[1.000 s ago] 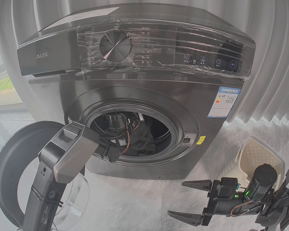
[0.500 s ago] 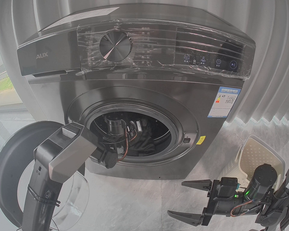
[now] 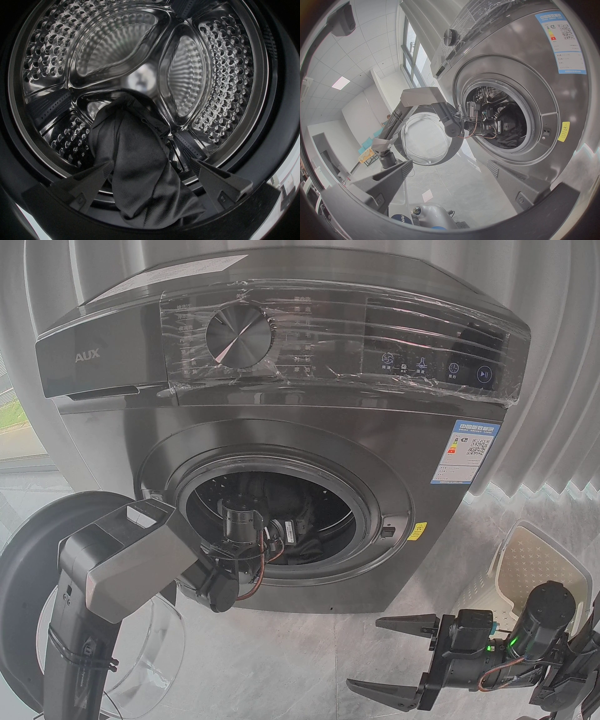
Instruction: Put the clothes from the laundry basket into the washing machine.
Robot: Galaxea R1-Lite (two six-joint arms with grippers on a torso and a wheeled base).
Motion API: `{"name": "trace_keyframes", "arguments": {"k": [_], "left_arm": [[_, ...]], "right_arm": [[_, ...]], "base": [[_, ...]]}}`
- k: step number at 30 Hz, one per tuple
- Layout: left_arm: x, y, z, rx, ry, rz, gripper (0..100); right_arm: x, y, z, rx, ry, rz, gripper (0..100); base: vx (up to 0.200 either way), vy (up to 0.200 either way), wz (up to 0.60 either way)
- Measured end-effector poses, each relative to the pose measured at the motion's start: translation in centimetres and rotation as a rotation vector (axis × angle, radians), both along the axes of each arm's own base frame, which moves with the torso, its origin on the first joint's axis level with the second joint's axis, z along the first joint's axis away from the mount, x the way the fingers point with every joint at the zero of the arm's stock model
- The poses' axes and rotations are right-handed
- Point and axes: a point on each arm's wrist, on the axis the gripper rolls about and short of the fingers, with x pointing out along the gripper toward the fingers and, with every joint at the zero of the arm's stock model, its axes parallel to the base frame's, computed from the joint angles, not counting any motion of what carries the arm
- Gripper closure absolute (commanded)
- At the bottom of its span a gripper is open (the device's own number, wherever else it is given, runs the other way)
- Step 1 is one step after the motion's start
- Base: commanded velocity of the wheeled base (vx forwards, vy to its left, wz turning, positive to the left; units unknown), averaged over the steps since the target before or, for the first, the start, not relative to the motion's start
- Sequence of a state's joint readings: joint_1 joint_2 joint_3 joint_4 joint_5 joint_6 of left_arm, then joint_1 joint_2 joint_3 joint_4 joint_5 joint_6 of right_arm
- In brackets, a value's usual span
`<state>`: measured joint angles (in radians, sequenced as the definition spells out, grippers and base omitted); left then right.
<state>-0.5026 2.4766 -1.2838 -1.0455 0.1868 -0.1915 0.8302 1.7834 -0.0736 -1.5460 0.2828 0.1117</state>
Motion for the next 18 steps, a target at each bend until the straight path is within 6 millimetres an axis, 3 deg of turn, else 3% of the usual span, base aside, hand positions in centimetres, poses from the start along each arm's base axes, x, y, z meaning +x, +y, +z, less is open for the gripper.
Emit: {"name": "trace_keyframes", "arguments": {"k": [15,16,18], "left_arm": [[1.5,-1.1,-3.3,-0.013,-0.008,-0.045,0],[1.6,-1.1,-3.6,-0.011,-0.006,-0.045,100],[1.7,-1.2,-3.9,-0.010,-0.004,-0.045,100]], "right_arm": [[-0.1,0.1,0.0,0.001,-0.001,0.008,0],[-0.1,0.1,0.0,0.001,0.000,0.008,0],[-0.1,0.1,0.0,0.001,0.000,0.009,0]], "base": [[0.000,0.000,0.00],[0.000,0.000,0.00],[0.000,0.000,0.00]]}}
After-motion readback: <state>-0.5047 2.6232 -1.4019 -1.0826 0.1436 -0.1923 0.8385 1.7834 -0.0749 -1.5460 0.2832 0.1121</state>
